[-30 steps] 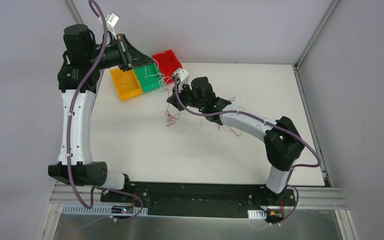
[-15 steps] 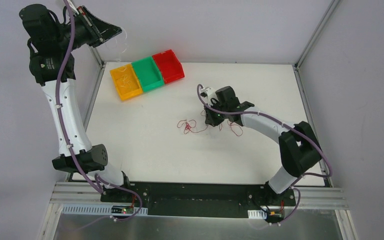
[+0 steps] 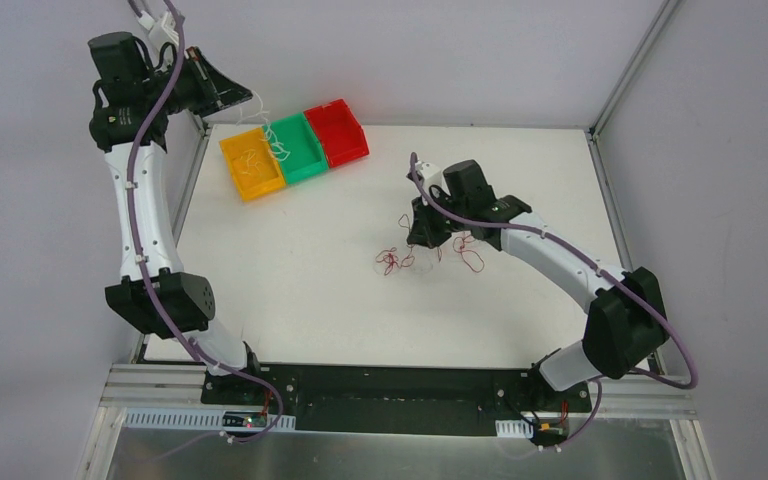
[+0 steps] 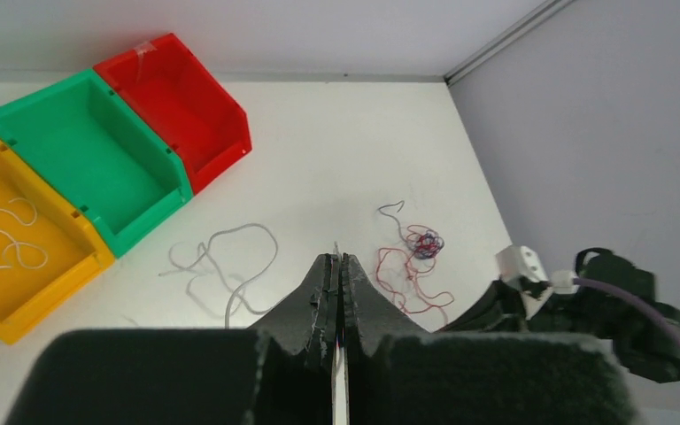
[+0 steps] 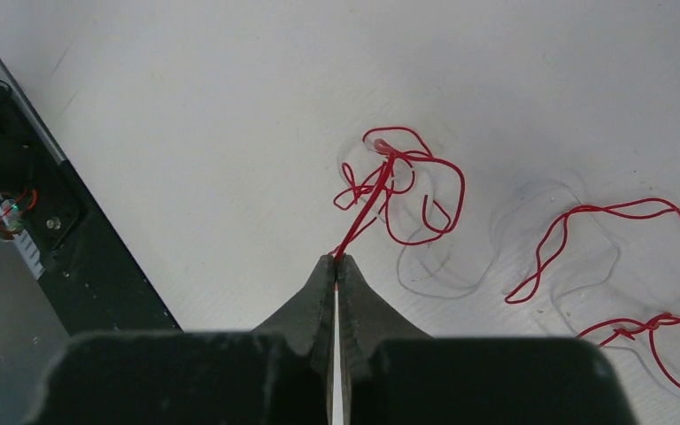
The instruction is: Untangle the cables
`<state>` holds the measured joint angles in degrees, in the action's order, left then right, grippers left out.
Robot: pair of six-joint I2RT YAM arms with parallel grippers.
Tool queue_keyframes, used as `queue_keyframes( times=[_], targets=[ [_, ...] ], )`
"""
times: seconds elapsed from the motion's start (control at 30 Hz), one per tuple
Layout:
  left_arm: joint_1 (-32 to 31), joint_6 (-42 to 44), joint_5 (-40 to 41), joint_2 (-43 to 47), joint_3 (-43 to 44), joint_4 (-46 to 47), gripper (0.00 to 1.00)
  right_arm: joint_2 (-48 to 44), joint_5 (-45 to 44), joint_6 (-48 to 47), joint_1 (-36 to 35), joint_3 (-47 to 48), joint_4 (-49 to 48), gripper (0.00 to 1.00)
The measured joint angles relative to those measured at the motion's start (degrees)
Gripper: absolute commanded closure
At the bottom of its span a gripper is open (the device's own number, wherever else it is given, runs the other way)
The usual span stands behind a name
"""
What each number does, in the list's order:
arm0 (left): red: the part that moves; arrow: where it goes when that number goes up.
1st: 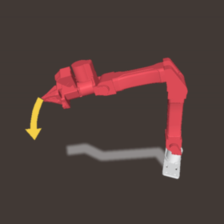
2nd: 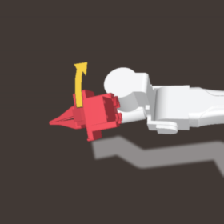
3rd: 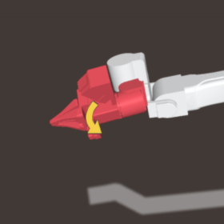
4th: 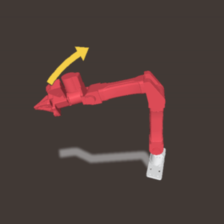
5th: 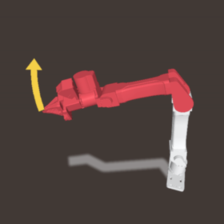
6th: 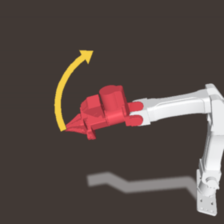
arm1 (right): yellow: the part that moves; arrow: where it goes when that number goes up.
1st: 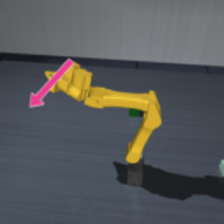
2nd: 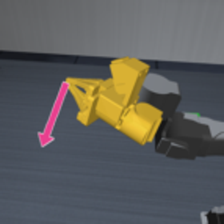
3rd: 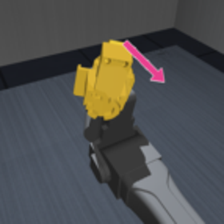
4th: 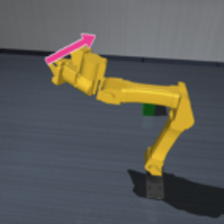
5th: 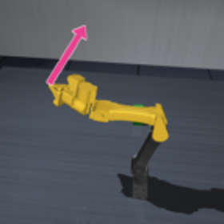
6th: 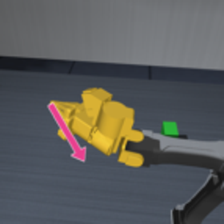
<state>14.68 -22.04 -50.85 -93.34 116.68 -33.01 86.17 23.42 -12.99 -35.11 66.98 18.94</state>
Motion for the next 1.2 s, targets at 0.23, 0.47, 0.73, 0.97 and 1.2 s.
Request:
queue_keyframes(
  times=[0.23, 0.47, 0.73, 0.97, 1.2],
  targets=[
    [0.0, 10.6, 1.8, -7.2, -0.8, -1.1, 1.0, -1.2, 1.6, 0.2, 0.0, 2.5, 3.3, 1.0],
    [0.0, 16.5, 4.7, -21.8, 2.8, -2.0, 1.0, 0.3, 2.1, -1.3, 0.0, 5.3, 5.7, 1.0],
    [0.0, 21.4, 10.1, -32.1, 6.6, -2.9, 1.0, 5.7, 2.6, -2.6, 0.2, 9.0, 8.9, 1.0],
    [-0.1, 26.2, 18.1, -34.8, 8.0, -3.7, 0.28, 8.3, 3.5, -2.7, 1.8, 14.1, 10.1, 1.0],
    [-0.1, 27.6, 10.4, -28.0, 1.9, -5.4, 0.19, 8.6, 9.1, -2.3, 3.9, 15.7, 8.4, 1.0]
  ],
)
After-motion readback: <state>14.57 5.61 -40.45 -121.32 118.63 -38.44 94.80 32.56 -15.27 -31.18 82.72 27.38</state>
